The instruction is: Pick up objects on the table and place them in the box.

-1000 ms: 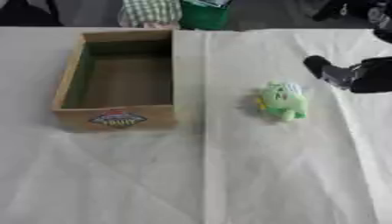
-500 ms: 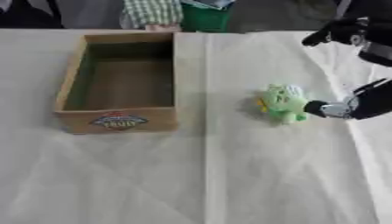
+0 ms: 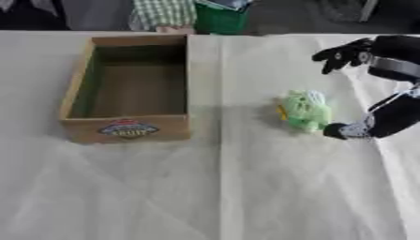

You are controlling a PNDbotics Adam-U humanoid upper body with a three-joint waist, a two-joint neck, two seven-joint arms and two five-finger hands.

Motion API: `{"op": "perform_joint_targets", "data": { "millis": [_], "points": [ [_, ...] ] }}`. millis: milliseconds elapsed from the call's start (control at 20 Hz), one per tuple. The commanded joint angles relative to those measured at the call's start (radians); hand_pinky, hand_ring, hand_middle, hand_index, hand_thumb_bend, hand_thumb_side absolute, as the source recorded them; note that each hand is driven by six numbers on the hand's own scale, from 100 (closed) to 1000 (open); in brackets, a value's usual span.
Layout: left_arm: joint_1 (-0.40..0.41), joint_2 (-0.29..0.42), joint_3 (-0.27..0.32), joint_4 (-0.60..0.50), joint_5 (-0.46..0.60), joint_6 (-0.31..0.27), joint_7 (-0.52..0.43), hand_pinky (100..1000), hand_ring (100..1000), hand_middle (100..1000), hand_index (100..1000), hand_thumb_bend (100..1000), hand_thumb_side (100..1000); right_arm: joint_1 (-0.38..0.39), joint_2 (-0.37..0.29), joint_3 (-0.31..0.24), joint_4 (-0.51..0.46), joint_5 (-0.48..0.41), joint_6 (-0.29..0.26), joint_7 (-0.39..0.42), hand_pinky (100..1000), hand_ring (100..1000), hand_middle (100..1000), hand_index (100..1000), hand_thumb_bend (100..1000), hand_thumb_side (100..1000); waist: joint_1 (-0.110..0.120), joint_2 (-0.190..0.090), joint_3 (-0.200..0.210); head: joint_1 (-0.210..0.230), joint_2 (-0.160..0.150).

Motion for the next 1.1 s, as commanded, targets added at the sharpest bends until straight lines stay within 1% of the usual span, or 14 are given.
{"op": "perform_joint_targets", "data": {
  "millis": [50, 150, 300, 450, 700, 900, 1100],
  "points": [
    [-0.005, 0.028, -0.001, -0.017, 0.006, -0.001, -0.007, 764, 515, 534, 722, 100, 654, -0.039, -0.017, 0.017, 0.03, -0.022, 0.033, 0.023, 857, 869, 832, 1000, 503, 335, -0.001, -0.018, 0.002, -0.007, -0.007],
    [-0.005, 0.028, -0.003, -0.017, 0.006, 0.0, -0.01, 764, 515, 533, 721, 100, 653, -0.068, -0.005, 0.039, 0.056, -0.002, 0.045, 0.035, 856, 874, 845, 1000, 516, 342, -0.003, -0.018, 0.005, -0.01, -0.005],
    [-0.006, 0.028, -0.004, -0.017, 0.007, 0.0, -0.014, 764, 515, 533, 721, 100, 654, -0.11, 0.019, 0.073, 0.104, 0.038, 0.054, 0.051, 853, 875, 856, 1000, 505, 347, -0.003, -0.019, 0.008, -0.016, -0.004],
    [-0.005, 0.028, -0.004, -0.017, 0.008, 0.0, -0.016, 765, 515, 533, 725, 100, 654, -0.146, 0.044, 0.096, 0.168, 0.085, 0.055, 0.048, 853, 883, 878, 1000, 534, 351, -0.004, -0.02, 0.01, -0.021, -0.003],
    [-0.004, 0.025, -0.005, -0.017, 0.009, 0.001, -0.018, 765, 516, 533, 725, 100, 655, -0.198, 0.099, 0.138, 0.274, 0.125, 0.041, 0.064, 858, 891, 884, 1000, 540, 336, -0.003, -0.02, 0.014, -0.026, -0.003],
    [-0.002, 0.023, -0.006, -0.017, 0.011, 0.001, -0.023, 765, 516, 534, 729, 100, 658, -0.241, 0.15, 0.168, 0.362, 0.159, 0.032, 0.079, 859, 892, 878, 1000, 536, 343, -0.001, -0.021, 0.017, -0.028, -0.002],
    [0.0, 0.02, -0.005, -0.017, 0.012, 0.0, -0.027, 765, 517, 534, 728, 100, 658, -0.272, 0.196, 0.187, 0.438, 0.189, 0.021, 0.071, 857, 890, 870, 1000, 538, 340, 0.0, -0.021, 0.019, -0.028, 0.0]
  ]
}}
